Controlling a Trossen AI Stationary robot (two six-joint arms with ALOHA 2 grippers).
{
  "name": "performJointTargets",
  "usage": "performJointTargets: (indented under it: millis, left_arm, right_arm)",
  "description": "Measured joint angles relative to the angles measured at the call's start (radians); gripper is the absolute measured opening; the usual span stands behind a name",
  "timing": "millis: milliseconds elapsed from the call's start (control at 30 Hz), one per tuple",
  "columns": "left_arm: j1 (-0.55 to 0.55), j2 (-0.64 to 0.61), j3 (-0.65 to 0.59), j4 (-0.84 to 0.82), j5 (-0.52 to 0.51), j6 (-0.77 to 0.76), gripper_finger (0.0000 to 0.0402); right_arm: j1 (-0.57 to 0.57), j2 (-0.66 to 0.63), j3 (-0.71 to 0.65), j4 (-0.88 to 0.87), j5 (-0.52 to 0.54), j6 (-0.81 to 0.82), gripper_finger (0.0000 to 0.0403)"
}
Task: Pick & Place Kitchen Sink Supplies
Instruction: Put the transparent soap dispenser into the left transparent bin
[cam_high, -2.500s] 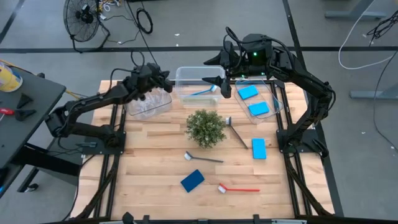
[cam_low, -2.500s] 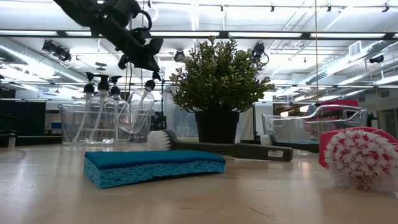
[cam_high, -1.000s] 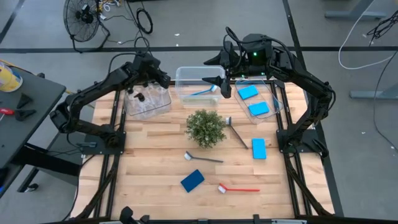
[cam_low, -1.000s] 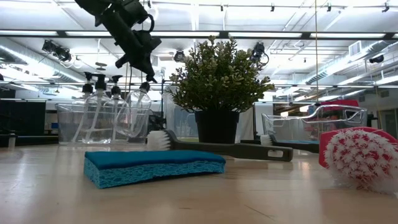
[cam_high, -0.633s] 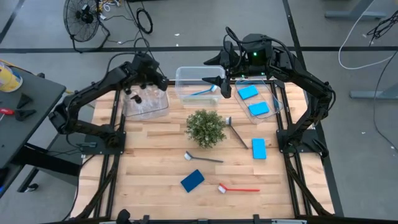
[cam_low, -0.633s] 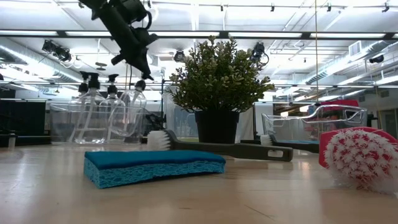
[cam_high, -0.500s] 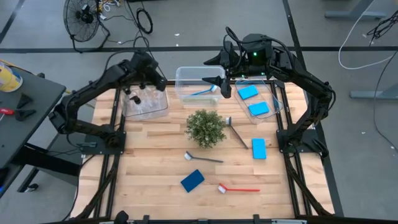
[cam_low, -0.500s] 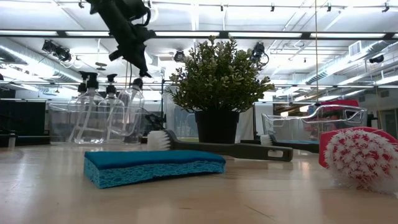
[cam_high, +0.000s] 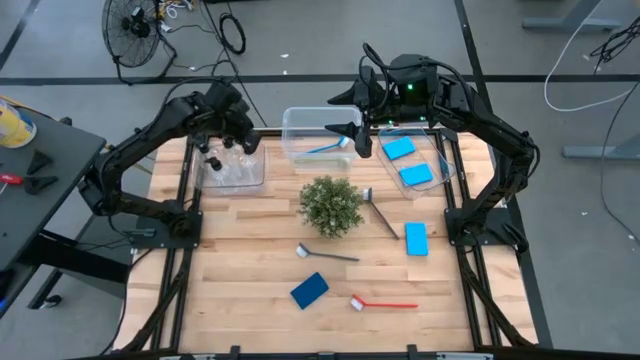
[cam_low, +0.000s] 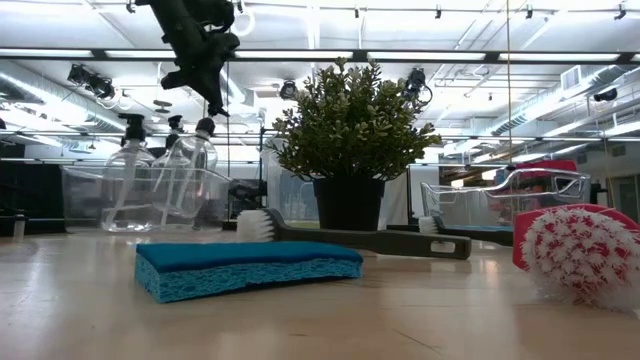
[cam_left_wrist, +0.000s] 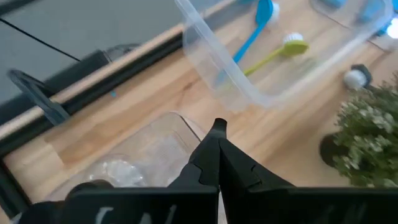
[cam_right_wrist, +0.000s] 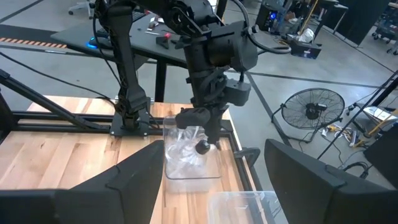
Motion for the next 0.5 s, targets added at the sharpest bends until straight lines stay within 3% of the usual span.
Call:
performJointTargets:
  millis: [500]
  left_arm:
    - [-0.021,-0.024,0.001,-0.168,0.070,-0.017,0.0001]
  right_arm:
    - [0.000,0.000,0.000,0.000,0.000,-0.001,0.0279]
